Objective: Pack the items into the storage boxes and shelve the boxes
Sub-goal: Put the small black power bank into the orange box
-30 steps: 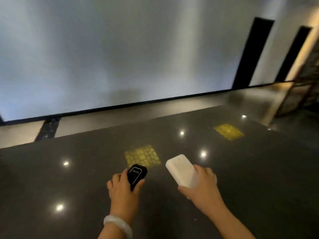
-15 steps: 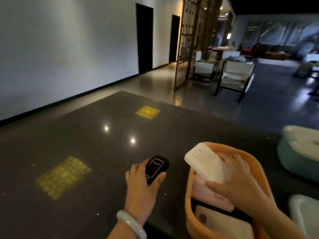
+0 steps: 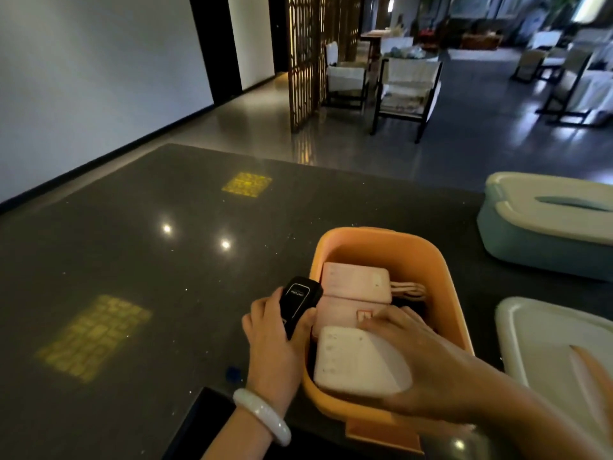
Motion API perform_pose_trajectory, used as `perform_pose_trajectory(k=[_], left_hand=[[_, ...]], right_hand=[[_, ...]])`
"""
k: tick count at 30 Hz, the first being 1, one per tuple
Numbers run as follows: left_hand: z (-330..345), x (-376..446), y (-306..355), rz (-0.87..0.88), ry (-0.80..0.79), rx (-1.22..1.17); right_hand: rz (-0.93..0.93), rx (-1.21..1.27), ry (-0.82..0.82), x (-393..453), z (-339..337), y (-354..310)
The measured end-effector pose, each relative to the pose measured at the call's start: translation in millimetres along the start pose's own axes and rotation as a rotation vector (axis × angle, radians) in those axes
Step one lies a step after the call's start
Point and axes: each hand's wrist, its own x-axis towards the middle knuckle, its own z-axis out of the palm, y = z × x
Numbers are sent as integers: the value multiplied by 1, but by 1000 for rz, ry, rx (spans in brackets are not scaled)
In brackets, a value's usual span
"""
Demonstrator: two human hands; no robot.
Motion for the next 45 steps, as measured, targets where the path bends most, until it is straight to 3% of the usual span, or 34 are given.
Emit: perform_pose_trajectory(k=[9, 15, 23, 39, 45], left_hand=[[7, -4, -6, -5, 53, 25], [7, -6, -7, 15, 76, 72], [7, -7, -7, 23, 76, 97], [4, -9, 0, 89, 96, 159], [12, -17, 17, 230, 69, 143]], right_hand=[[-78, -47, -95, 7, -3, 1], [-143, 100, -213, 10, -14, 6], [-83, 7, 5, 4, -9, 25], [-79, 79, 54, 8, -6, 25], [-15, 282, 354, 18, -16, 14]])
